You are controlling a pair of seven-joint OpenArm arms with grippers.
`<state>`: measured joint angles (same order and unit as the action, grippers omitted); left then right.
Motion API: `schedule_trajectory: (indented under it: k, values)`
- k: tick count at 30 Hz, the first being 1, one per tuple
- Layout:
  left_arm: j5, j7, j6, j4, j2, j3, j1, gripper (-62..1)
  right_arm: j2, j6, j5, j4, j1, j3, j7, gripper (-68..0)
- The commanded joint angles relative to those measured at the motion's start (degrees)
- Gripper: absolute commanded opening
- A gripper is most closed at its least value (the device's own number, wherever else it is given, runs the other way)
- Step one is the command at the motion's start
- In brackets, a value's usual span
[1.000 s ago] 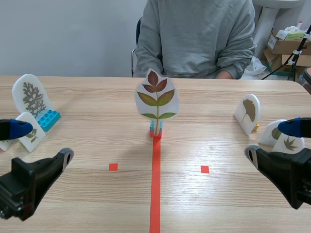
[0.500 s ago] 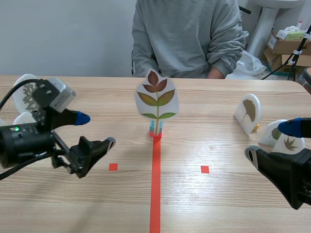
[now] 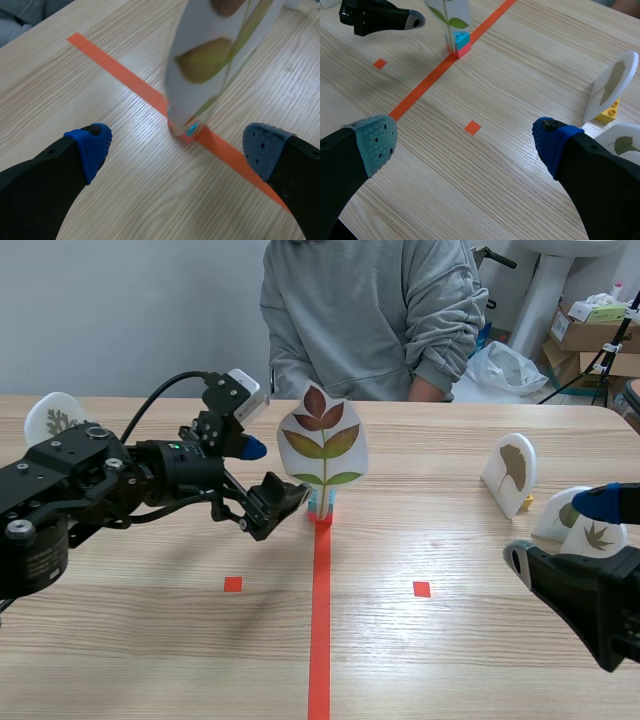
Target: Do the leaf sorting experiment
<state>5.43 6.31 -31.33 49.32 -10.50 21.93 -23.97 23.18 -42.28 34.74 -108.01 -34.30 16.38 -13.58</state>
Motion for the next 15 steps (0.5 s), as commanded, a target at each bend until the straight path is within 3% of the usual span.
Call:
schedule_trajectory:
  k: [1, 10, 15]
  values:
    - [0.7, -0.7, 0.1, 2.3, 0.9, 0.7, 0.1, -5.0, 0.0, -0.4, 0.4, -0.1, 0.2, 0.1, 0.8, -12.4]
    - [0.7, -0.8, 1.4, 2.3, 3.4, 3.1, 0.2, -6.0, 0.0, -0.4, 0.4, -0.1, 0.2, 0.1, 0.9, -12.4]
    - [0.7, -1.0, 2.1, 2.3, 3.3, 3.1, 0.2, -20.5, 0.0, -0.4, 0.4, -0.1, 0.2, 0.1, 0.9, -12.4]
